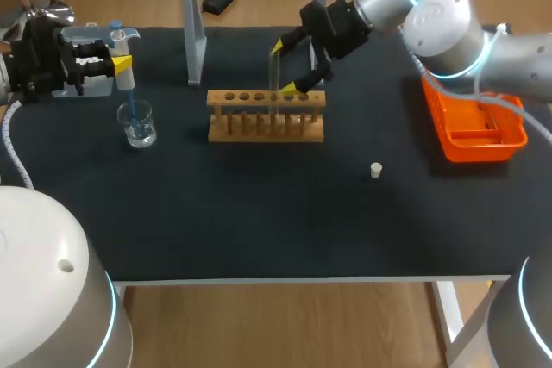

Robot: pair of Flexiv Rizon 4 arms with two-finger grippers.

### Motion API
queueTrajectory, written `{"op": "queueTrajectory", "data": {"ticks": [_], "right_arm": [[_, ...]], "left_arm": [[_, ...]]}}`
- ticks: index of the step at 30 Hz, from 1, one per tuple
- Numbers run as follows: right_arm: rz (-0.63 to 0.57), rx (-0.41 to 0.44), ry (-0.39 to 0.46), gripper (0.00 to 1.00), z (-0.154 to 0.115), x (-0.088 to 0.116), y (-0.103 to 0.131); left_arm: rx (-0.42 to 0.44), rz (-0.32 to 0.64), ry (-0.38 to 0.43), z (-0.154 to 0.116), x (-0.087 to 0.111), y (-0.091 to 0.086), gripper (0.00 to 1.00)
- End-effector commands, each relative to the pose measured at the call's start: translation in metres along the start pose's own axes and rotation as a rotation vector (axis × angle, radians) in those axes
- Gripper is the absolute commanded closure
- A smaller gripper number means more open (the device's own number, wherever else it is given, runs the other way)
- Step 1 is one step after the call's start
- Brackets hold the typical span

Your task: Invert the test tube, pick up the pipette, mount the tip to pipette, aspirate from beaker and dispense into the tube, eject the tip, return the pipette, and cap with the stopper.

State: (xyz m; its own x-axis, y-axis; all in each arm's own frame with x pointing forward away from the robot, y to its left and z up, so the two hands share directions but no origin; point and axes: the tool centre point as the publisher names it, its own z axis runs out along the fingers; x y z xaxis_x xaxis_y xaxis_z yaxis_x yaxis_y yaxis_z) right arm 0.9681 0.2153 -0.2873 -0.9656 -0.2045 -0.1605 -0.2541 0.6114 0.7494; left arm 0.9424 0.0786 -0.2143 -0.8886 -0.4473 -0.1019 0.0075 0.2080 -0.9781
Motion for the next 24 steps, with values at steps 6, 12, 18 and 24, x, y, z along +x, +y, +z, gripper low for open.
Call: {"op": "queueTrajectory", "data": {"ticks": [6,12,18,24], "right_arm": [[0.019,-0.014,-0.012,0.0,0.007,-0.002,0.002],[0.044,-0.036,-0.01,0.0,0.01,-0.006,-0.004],[0.058,-0.042,-0.005,0.0,0.011,-0.01,-0.007],[0.059,-0.047,0.002,0.0,0.015,-0.007,-0.008]], "left_arm": [[0.0,0.001,0.002,-0.001,0.0,-0.001,1.0],[0.0,0.001,0.002,-0.001,0.0,-0.001,1.0],[0.0,0.001,0.002,-0.001,0.0,-0.001,1.0],[0.0,0.001,0.002,-0.001,0.0,-0.001,1.0]]}}
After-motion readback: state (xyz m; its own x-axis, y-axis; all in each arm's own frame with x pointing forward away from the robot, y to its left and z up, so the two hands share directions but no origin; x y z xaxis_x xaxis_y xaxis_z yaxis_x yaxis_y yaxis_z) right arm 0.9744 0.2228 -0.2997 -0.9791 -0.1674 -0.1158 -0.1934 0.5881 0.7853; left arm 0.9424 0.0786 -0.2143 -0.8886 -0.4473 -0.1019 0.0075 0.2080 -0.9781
